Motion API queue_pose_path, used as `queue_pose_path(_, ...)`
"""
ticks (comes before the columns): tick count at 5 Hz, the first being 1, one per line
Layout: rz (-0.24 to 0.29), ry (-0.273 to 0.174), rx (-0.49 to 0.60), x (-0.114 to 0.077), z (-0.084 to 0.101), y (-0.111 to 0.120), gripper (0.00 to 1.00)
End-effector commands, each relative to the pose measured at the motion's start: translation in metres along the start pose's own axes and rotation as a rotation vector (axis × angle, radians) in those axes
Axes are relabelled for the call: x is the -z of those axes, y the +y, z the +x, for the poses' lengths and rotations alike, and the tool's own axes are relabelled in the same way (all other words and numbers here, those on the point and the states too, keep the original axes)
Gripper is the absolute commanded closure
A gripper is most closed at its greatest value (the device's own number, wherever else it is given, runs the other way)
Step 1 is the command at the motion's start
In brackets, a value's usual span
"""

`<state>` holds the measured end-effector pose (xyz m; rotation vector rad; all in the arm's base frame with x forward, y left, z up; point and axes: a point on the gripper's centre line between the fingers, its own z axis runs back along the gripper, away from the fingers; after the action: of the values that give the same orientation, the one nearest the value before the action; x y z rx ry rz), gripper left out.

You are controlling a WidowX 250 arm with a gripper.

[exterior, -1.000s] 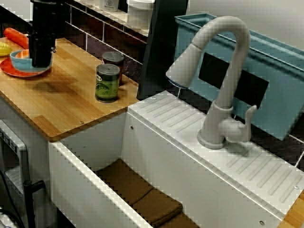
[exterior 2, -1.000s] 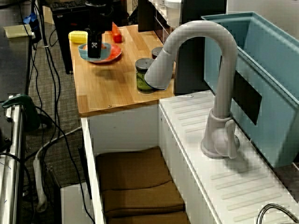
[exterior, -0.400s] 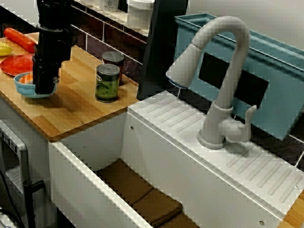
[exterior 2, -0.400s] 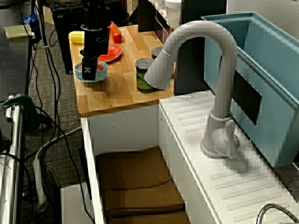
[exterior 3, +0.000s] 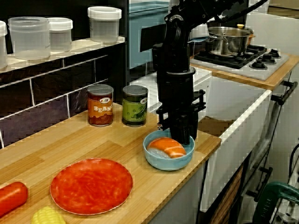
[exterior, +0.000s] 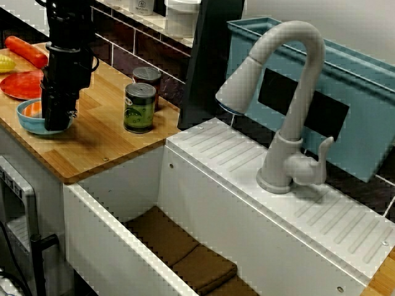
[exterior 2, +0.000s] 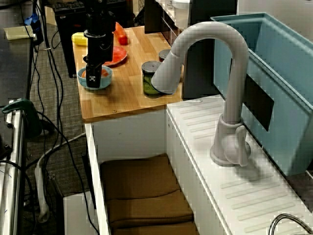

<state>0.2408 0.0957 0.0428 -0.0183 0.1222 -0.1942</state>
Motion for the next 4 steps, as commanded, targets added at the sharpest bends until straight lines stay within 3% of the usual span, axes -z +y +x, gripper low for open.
queue_pose_path(1,0.003,-0.026,-0.007,-0.017,0.001,0.011,0.00)
queue_pose_path(3,-0.074,-0.008,-0.027,-0.034,0.005,0.023,0.00)
queue_pose_path(4,-0.085,0.000,-0.045,-0.038,0.004,0.041,0.00)
